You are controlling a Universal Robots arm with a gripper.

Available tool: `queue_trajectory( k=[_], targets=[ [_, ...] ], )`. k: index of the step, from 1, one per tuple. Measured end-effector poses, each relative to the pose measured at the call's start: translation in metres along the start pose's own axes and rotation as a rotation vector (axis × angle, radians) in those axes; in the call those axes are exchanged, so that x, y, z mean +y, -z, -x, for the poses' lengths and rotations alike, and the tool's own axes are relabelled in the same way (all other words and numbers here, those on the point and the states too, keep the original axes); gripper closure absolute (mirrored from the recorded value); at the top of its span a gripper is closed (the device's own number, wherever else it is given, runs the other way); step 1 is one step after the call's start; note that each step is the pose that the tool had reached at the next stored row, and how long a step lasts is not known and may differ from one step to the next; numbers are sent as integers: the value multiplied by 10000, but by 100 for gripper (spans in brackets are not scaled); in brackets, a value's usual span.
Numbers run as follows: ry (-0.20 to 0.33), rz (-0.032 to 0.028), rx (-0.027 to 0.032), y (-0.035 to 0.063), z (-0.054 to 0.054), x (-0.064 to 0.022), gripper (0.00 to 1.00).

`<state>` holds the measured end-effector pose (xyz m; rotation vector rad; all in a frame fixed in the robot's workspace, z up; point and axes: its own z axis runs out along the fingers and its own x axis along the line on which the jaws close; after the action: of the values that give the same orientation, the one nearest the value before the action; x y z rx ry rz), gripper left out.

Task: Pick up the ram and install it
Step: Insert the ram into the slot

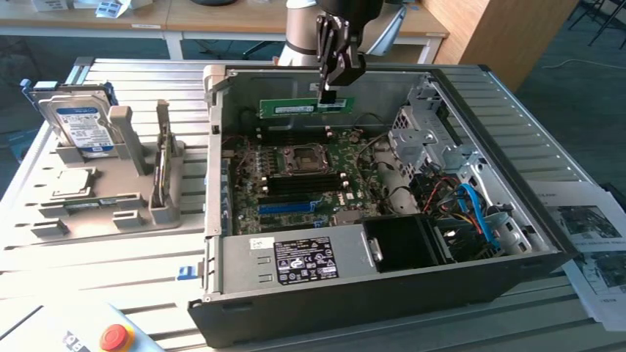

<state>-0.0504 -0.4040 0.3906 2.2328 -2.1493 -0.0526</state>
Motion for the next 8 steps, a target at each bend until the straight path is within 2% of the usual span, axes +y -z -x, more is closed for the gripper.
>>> queue_trajectory(
  k=[8],
  targets=[
    [0,-2,-2,-13,0,-1,89]
  ],
)
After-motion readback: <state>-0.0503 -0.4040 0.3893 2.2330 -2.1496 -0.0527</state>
